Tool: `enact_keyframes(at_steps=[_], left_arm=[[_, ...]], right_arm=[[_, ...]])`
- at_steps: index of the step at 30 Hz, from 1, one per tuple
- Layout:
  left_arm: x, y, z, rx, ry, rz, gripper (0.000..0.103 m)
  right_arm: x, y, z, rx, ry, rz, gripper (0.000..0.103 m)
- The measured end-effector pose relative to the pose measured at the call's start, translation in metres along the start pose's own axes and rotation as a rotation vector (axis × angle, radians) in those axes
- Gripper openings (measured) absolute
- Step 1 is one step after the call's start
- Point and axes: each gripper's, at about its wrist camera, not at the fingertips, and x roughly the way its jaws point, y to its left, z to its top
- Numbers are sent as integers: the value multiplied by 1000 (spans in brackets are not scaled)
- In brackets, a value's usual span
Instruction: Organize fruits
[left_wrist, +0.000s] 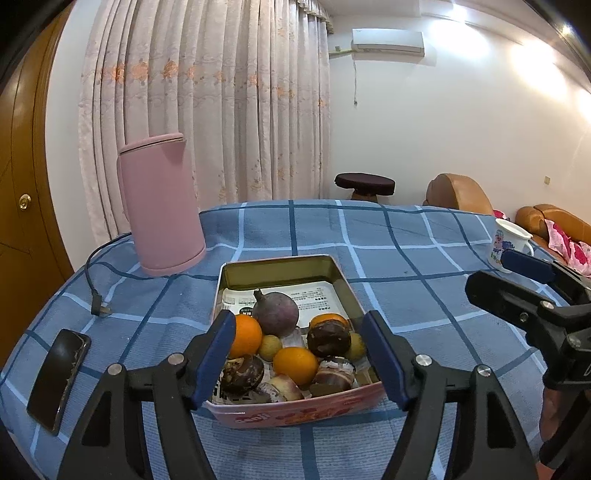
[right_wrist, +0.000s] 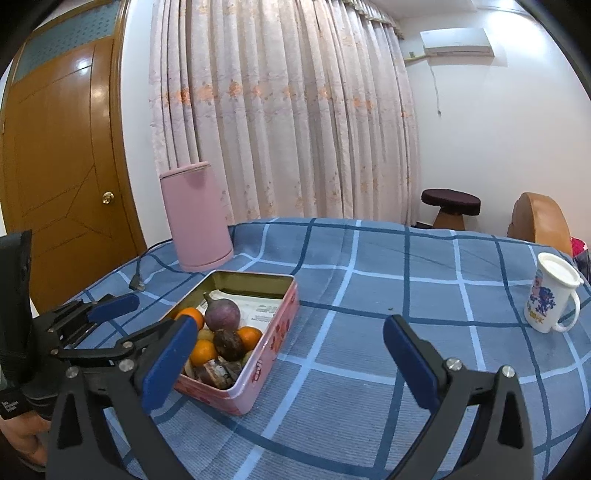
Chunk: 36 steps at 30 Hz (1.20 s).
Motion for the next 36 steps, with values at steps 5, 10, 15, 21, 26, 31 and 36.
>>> enact_keyframes(at_steps=[5,10,15,21,26,31,36], left_arm=[[-1,-1,1,4,5,11,73],[0,-2,1,4,8,25,73],[1,-4,0,5,7,28,73],[3,-4,-2,9,13,27,73],[3,-5,-2,8,17,19,73],[2,-6,-3,3,17,15,77],[-2,-7,-2,0,0,25,78]], right_arm=[[-5,0,-1,1,-8,2,103],[-7,-1,-2,4,-14,5,103],[-8,-1,-3,4,-14,5,103],[-7,-1,-2,4,-13,5,103],[-7,-1,-2,4,-14,4,103],[-12,2,-3,-2,-22,-1,103],[-14,2,-3,-8,-28,0,103]])
